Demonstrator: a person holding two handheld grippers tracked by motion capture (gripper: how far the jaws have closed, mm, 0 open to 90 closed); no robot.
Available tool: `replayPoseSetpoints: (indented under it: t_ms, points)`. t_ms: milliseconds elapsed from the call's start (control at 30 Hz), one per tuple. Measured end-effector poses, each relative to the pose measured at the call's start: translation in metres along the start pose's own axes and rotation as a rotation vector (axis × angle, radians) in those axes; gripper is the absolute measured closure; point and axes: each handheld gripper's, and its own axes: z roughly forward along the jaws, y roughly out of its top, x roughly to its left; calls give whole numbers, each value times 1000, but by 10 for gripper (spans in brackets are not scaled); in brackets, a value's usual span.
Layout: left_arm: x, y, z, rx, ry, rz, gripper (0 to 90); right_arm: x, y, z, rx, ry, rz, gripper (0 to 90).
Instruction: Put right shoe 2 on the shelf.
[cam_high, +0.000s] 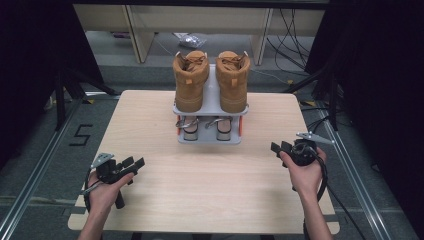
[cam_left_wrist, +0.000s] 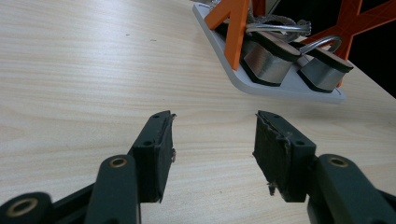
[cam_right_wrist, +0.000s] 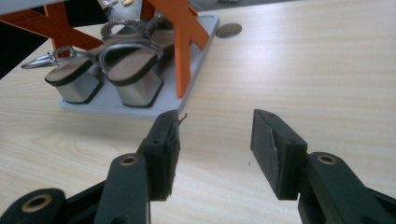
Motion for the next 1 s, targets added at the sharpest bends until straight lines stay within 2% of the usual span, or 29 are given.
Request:
replayPoseSetpoints:
  t_ms: [67, 100, 133, 233, 333, 433, 467, 500, 600, 667, 700, 733, 800, 833, 867, 900, 933, 967, 1000]
  points:
    - [0, 0, 0, -1, 4, 0, 463, -3, -8, 3, -12, 6, -17, 528]
    - [-1, 0, 0, 1, 6, 1, 463, -2, -12, 2, -1, 10, 15, 528]
    - [-1, 0, 0, 2, 6, 1, 463, -1, -14, 3, 4, 8, 26, 528]
    - [-1, 0, 0, -1, 7, 1, 463, -4, -23, 6, -2, 12, -4, 528]
    - [0, 0, -1, 0, 7, 3, 463, -2, -30, 8, 14, 12, 21, 526]
    - [0, 0, -1, 0, 8, 5, 463, -4, -34, 10, 7, 12, 17, 525]
    - [0, 0, -1, 0, 8, 5, 463, -4, -36, 9, 14, 11, 33, 524]
    - [1, 0, -1, -2, 7, 5, 463, -6, -37, 11, 8, 7, 19, 524]
    - [1, 0, -1, -5, 5, 6, 463, -6, -41, 11, 17, 1, 38, 522]
    - [1, 0, -2, -6, 5, 3, 463, -7, -43, 12, 15, -9, 18, 518]
    - [1, 0, -2, -8, 5, 2, 463, -6, -43, 12, 19, -3, 37, 516]
    - [1, 1, -2, -9, 5, 3, 463, -6, -44, 12, 25, -12, 35, 512]
    - [1, 1, -2, -12, 4, 2, 463, -7, -45, 14, 17, 0, 22, 509]
    - [0, 1, -3, -5, 13, 3, 463, -6, -45, 13, 24, 2, 38, 508]
    - [0, 1, -3, -5, 12, 4, 463, -9, -45, 14, 18, -9, -12, 506]
    - [0, 1, -2, -4, 10, 4, 463, -8, -45, 13, 24, 0, 14, 504]
    - [0, 1, -1, -14, 0, 3, 463, -3, -46, 11, 43, 5, 83, 502]
    - [0, 1, -1, -12, 1, 4, 463, -7, -46, 13, 24, 8, 32, 500]
    - [0, 1, -1, -12, 1, 5, 463, -10, -46, 13, 17, 3, 5, 499]
